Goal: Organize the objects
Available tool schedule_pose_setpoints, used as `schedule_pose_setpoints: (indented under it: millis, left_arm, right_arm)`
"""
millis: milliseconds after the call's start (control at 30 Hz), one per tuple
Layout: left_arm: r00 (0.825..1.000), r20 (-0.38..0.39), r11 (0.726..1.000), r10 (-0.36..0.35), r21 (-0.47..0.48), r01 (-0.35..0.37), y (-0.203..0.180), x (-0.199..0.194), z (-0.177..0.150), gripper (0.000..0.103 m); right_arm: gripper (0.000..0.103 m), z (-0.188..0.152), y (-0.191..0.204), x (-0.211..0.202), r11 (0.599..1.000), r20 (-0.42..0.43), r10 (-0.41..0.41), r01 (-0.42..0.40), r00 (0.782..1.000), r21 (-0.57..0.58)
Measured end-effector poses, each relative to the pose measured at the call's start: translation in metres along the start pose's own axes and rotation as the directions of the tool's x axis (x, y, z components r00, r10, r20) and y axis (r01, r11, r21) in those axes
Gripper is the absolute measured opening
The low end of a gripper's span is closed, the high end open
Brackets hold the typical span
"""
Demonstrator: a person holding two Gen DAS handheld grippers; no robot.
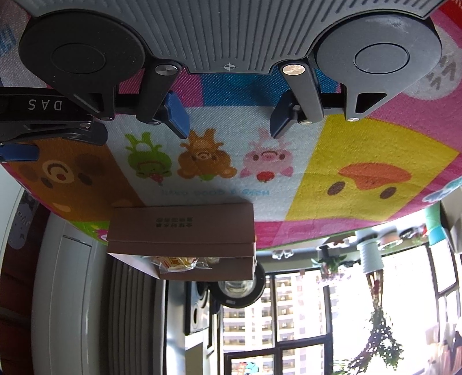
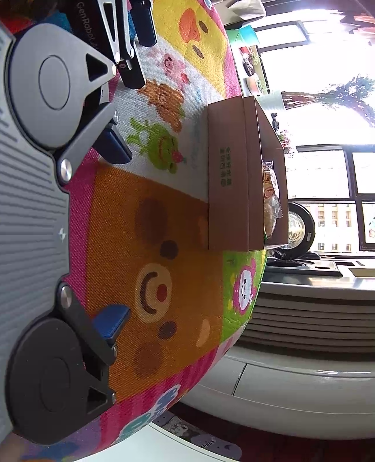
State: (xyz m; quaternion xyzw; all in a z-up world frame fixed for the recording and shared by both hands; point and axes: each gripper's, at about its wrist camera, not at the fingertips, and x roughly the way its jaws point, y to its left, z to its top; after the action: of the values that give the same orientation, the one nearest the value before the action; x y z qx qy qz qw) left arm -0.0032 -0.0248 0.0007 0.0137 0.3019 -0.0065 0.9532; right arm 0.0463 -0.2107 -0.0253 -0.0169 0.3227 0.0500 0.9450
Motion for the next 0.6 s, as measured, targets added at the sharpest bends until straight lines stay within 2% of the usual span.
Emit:
schedule_pose_setpoints:
  millis: [600]
  left_arm:
    - [1.000, -0.001, 1.000, 0.005, -0.013, -0.005, -0.0003, 0.0014, -0.0013, 0.068]
  right_arm:
    - [0.103, -0.0005, -0.0011, 0.0008, 1.000, 0.001, 0.003, -0.003, 1.000, 0.004]
